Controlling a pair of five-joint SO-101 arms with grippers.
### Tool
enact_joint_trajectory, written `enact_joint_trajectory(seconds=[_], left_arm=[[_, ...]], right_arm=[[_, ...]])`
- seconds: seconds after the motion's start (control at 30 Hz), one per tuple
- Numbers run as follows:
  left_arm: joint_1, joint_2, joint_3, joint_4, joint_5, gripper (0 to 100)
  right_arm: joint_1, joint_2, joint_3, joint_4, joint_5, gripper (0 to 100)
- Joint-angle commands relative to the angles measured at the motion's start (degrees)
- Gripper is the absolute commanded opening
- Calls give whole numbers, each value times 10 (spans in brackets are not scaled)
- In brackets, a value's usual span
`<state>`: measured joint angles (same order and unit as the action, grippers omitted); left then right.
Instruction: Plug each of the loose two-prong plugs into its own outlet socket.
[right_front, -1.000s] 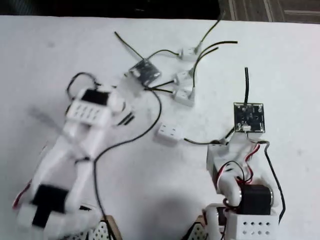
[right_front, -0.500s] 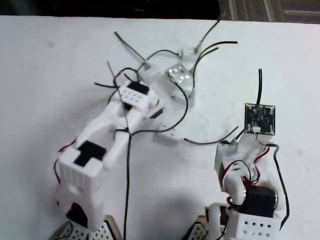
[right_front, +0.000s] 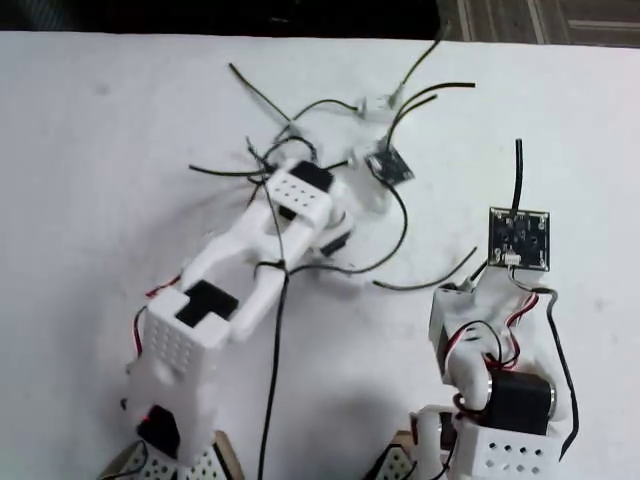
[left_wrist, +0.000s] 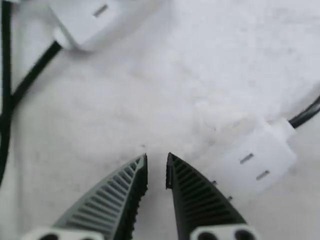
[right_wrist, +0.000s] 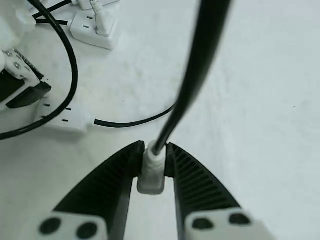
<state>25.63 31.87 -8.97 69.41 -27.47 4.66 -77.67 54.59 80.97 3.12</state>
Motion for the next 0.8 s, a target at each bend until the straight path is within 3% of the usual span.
enact_joint_trajectory(seconds=[0.0,0.2,0.4,0.6,0.77], left_arm=[[19,-2,-18,65,7,87],[19,-7,-18,127,9,87],[39,-7,-18,142,84,87],[46,-9,-29,153,111,87],[47,-80,-47,205,110,91]], right_arm=[[5,-4,-5,1,7,16],[5,-4,-5,2,7,16],[5,-5,-5,2,7,16],[43,-5,-6,2,10,16],[44,-5,-8,2,20,16]])
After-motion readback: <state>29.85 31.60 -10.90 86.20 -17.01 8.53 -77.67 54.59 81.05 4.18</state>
